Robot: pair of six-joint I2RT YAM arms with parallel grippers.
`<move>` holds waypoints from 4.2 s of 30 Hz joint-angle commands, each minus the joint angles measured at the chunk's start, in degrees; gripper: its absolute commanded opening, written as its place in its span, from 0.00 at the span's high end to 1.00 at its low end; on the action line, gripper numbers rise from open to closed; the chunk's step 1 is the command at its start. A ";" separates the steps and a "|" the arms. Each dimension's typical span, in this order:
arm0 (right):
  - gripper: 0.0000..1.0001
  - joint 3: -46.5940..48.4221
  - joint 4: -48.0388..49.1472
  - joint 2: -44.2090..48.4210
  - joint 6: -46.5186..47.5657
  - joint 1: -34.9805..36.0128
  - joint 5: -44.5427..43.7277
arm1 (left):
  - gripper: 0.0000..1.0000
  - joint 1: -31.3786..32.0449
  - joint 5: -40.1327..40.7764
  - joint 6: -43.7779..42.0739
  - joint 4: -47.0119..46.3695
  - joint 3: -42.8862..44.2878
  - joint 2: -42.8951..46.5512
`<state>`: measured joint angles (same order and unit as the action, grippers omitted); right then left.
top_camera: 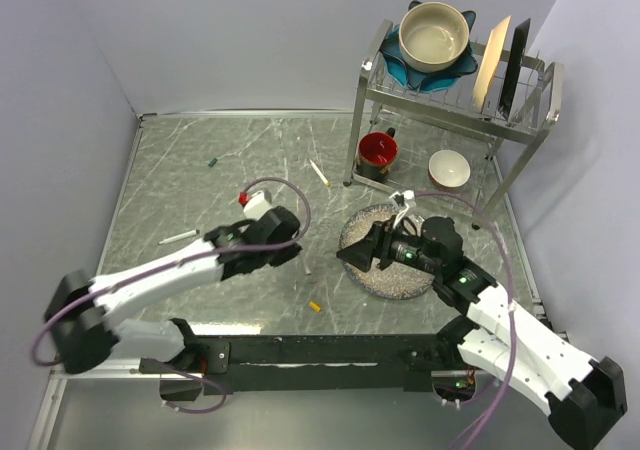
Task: Insert the pens into the pen caps
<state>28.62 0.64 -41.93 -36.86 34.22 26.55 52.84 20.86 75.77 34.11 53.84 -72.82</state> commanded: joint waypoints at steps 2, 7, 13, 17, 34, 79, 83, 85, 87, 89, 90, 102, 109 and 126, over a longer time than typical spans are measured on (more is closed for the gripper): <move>0.23 -2.43 14.37 -5.16 -5.41 1.72 8.61 | 0.99 4.73 -5.89 -17.74 -29.88 -12.05 15.47; 0.35 -2.08 17.28 -7.72 -6.03 4.28 8.96 | 0.99 4.82 -10.50 -18.37 -44.56 -22.37 26.48; 0.41 -2.70 23.52 -8.86 -8.75 7.79 10.63 | 0.99 4.90 -11.44 -21.18 -42.10 -22.99 28.08; 0.41 -1.03 22.12 -10.27 -7.52 10.34 8.70 | 0.99 4.82 -13.38 -21.36 -44.91 -24.66 29.48; 0.58 1.09 24.93 -13.97 -8.14 16.32 5.89 | 0.99 4.82 -21.12 -22.51 -51.77 -27.74 32.04; 1.00 -3.92 4.54 10.03 -2.25 16.50 -12.48 | 0.13 -39.38 25.47 15.74 24.11 -14.46 23.78; 1.00 -4.36 4.45 10.20 -2.16 16.58 -12.83 | 0.12 -43.86 18.70 11.09 16.73 -18.67 21.58; 1.00 -4.19 4.28 10.20 -2.07 16.58 -12.48 | 0.12 -45.45 14.48 9.15 12.84 -20.00 20.44; 1.00 -4.28 4.36 10.29 -2.16 16.58 -12.13 | 0.13 -47.56 11.67 6.33 8.01 -21.50 18.24; 1.00 -4.71 4.63 10.47 -1.99 16.58 -11.78 | 0.13 -48.70 8.32 4.05 4.84 -22.11 15.35; 1.00 -4.72 4.63 10.55 -1.99 16.50 -11.87 | 0.14 -48.97 8.40 5.08 6.31 -21.85 14.20; 1.00 -5.07 3.05 11.79 -1.19 16.50 -13.62 | 0.28 -52.57 3.75 3.86 4.65 -20.01 -2.50; 1.00 -5.07 1.90 12.49 -0.75 16.58 -14.50 | 0.37 -54.42 1.99 3.86 1.58 -21.67 -5.40; 1.00 -5.07 2.87 10.65 -1.02 16.50 -13.89 | 0.99 -54.60 0.94 2.46 2.19 -22.56 0.72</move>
<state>23.86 1.65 -30.74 -38.46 50.48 12.88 -1.48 28.77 77.62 40.86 33.85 -72.82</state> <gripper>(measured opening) 0.167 0.059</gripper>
